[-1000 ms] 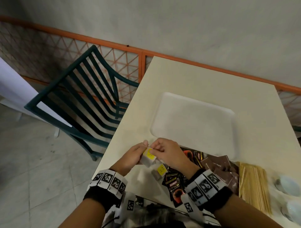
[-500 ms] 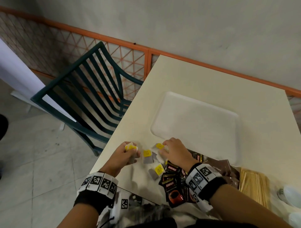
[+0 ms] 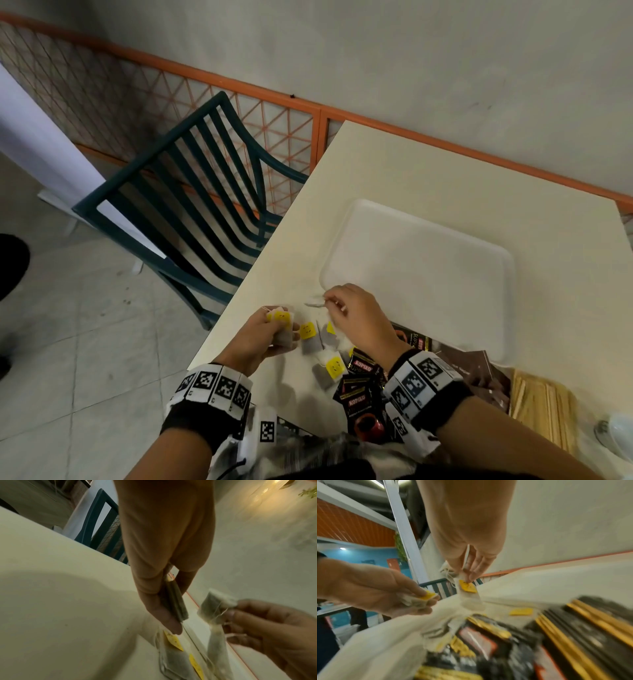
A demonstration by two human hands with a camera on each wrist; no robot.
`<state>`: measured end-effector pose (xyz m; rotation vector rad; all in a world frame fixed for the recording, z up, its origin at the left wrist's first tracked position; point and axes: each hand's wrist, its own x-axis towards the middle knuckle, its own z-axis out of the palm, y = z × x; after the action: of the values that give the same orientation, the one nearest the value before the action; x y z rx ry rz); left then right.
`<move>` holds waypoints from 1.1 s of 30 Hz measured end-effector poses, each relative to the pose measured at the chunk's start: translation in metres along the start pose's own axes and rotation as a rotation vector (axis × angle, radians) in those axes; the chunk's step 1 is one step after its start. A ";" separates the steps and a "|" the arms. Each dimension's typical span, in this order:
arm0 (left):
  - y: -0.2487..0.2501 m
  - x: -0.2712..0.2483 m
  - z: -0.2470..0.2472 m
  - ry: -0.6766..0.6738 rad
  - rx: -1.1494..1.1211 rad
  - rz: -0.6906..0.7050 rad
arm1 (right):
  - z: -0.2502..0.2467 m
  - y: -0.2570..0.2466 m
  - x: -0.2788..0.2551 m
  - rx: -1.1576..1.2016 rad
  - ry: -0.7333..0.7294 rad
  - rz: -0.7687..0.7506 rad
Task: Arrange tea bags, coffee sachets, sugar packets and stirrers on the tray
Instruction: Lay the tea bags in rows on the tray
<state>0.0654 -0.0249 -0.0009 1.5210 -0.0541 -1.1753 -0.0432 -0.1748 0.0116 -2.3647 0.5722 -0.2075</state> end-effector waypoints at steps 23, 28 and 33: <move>-0.009 0.008 -0.019 -0.025 0.378 0.070 | -0.025 0.042 -0.003 -0.736 -0.410 0.013; -0.008 0.008 -0.016 0.015 0.475 0.048 | -0.021 0.042 -0.003 -0.787 -0.359 -0.056; -0.009 0.007 -0.010 0.011 0.499 0.071 | -0.019 0.041 0.001 -0.659 -0.437 -0.090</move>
<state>0.0703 -0.0190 -0.0135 1.9407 -0.4172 -1.1469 -0.0620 -0.2143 -0.0010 -2.9387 0.3486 0.5294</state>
